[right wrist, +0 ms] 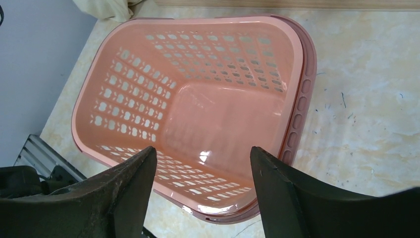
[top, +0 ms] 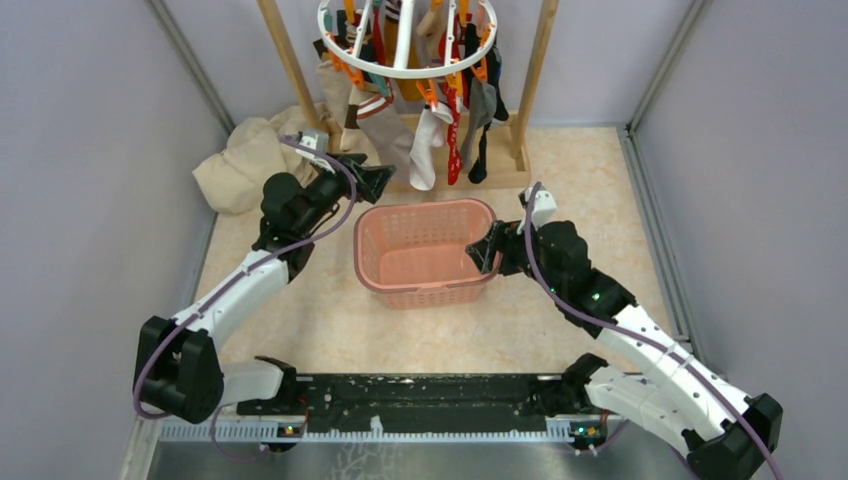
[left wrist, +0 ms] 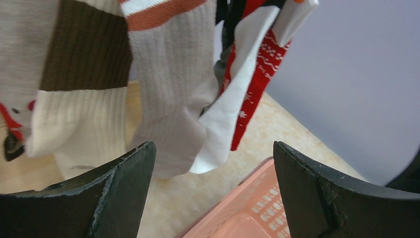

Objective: Remove the socks clipped to the hanger
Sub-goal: Move the clothesline to the center of the board.

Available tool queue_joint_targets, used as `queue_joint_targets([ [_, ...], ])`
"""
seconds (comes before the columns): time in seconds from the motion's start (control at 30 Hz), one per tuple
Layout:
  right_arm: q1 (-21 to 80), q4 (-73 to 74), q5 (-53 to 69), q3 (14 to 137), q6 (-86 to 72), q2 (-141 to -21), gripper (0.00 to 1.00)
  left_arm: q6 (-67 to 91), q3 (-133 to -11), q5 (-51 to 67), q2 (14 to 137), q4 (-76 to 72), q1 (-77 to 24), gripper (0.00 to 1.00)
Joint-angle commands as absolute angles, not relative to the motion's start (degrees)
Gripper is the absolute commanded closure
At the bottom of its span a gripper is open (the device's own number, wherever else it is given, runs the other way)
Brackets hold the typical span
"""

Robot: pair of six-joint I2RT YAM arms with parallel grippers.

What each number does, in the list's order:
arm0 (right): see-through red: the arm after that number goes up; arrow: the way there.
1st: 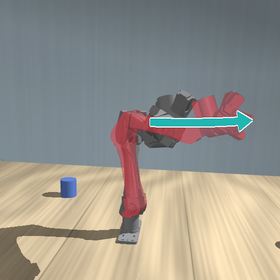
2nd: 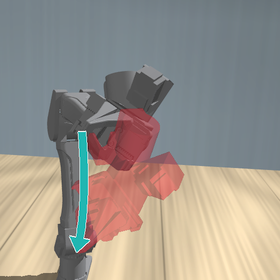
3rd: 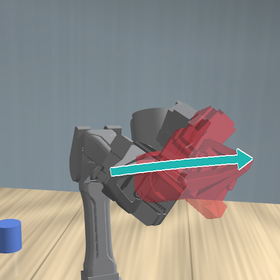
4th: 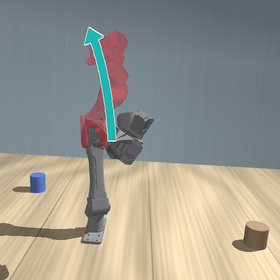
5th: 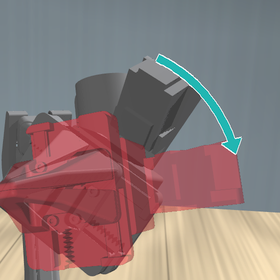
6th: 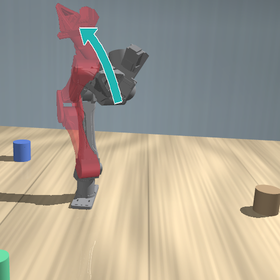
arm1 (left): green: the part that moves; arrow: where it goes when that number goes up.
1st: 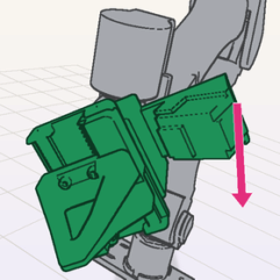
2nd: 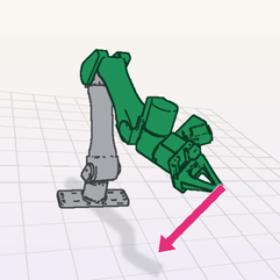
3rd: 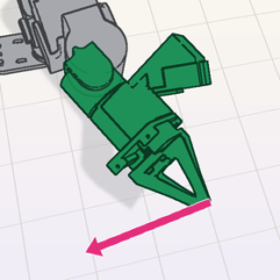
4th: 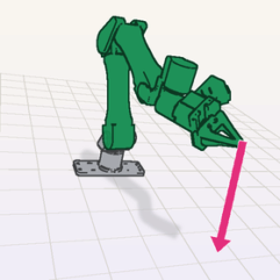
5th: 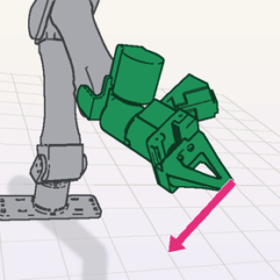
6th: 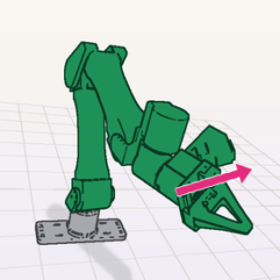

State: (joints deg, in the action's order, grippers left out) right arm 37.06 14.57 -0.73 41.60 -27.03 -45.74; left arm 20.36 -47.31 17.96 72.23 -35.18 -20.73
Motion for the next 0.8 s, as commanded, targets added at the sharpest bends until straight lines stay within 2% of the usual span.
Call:
queue_joint_targets([
  [0.0, 37.0, 13.5, -0.3, 43.0, -26.1, -44.4, 0.30, 13.7, -49.7, 9.4, 71.9, -33.9, -21.8, 0.06],
  [0.2, 37.0, 13.4, 1.2, 43.6, -25.6, -45.8, 0.31, 9.4, -51.9, 5.5, 73.9, -33.4, -22.1, 0.06],
  [0.77, 37.0, 14.0, 1.4, 44.1, -25.0, -46.5, 0.31, 5.6, -57.8, 6.8, 84.6, -38.4, -22.0, 0.04],
])
